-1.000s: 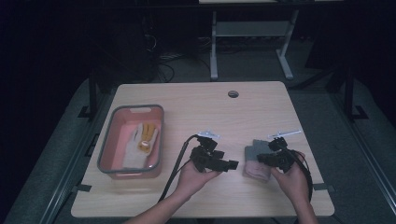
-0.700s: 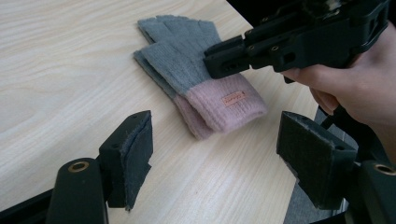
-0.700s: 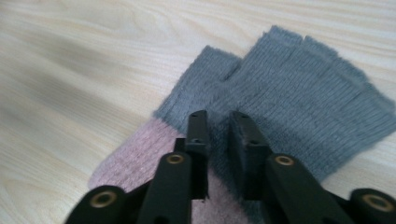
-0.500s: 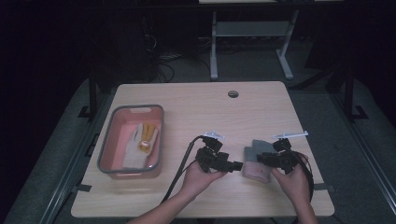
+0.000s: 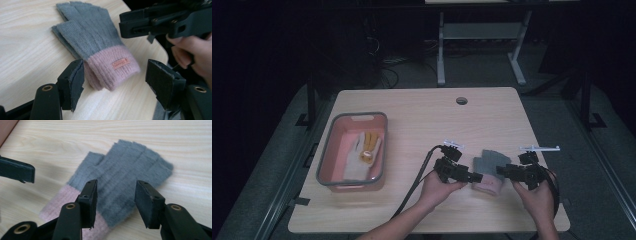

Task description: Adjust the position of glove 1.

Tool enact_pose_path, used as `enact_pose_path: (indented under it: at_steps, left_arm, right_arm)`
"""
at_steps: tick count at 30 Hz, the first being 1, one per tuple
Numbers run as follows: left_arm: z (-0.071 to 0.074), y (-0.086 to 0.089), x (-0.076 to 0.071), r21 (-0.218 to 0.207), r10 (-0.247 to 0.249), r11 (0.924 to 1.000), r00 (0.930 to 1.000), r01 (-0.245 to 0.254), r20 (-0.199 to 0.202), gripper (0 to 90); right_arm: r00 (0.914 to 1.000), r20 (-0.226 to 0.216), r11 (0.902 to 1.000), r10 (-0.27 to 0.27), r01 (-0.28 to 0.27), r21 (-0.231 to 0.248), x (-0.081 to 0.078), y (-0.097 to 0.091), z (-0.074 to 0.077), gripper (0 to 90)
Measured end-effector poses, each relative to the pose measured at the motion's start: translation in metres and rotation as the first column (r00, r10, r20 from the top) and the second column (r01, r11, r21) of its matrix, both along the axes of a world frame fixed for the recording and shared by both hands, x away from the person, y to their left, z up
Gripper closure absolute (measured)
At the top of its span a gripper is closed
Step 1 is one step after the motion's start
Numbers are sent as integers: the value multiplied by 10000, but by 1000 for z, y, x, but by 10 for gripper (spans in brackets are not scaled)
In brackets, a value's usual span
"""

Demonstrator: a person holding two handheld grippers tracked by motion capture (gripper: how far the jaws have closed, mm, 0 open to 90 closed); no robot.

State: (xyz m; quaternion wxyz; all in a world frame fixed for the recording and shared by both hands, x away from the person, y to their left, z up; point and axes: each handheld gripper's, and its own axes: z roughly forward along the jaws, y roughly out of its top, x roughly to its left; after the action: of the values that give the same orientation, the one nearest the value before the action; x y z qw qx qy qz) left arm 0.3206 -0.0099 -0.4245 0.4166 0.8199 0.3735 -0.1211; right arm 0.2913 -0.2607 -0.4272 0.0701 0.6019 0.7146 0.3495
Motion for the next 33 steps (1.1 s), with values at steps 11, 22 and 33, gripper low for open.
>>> enact_pose_path:
  at_steps: [11,22,33]
  left_arm:
    - [-22,-17,9,277,250,9993,9975,-232,-658,299]
    - [-36,-24,13,653,321,9976,9935,-250,-1088,369]
    - [-38,-25,12,754,313,9969,9933,-230,-1114,428]
  right_arm:
    - [9991,-353,9968,-229,256,761,1,-16,-11,483]
    - [9950,-994,9962,-60,146,861,5,-12,-23,462]
    - [9902,-1379,9890,-235,432,1416,6,-16,-33,469]
